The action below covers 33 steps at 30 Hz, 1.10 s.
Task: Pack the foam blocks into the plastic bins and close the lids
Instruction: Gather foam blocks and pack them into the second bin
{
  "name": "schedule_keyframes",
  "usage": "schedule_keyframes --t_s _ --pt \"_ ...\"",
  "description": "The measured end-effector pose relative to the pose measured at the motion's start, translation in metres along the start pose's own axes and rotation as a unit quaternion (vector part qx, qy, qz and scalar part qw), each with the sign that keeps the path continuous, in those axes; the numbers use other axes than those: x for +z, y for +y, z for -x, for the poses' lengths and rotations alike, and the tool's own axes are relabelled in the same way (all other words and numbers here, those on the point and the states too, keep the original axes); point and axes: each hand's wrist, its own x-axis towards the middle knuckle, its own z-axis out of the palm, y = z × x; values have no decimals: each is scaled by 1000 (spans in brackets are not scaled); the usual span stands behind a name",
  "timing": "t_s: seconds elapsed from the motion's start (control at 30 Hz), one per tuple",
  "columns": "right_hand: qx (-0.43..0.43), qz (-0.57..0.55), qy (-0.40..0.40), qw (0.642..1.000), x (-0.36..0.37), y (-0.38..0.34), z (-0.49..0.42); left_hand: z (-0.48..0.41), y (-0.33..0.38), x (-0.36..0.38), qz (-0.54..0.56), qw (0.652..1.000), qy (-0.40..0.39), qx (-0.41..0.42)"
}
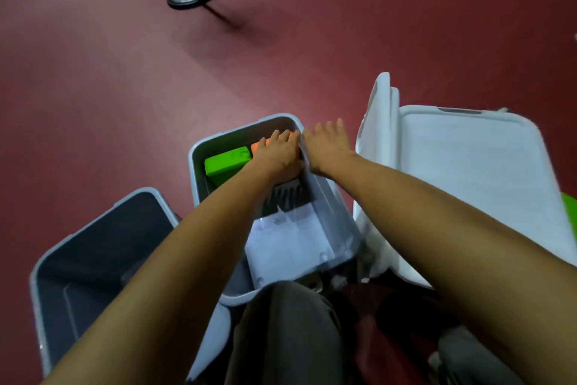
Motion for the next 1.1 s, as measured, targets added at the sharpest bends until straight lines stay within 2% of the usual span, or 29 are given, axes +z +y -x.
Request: schedule_keyframes --t_s 0.3,0.53,0.67,0.83,1.1 --pt "89 -28 64 994 -41 109 159 57 157 -90 -21 995 19 92" --pt "200 -41 56 977 -28 199 284 103 306 -110 -28 975 39 216" --pt "270 -55 38 961 -6 247 346 126 391 -101 -35 954 40 296" --pt "330 -71 20 941 41 305 395 128 478 -70 -52 931 4 360" --pt "379 -105 -26 919 140 384 402 88 571 4 -115 907 -61 401"
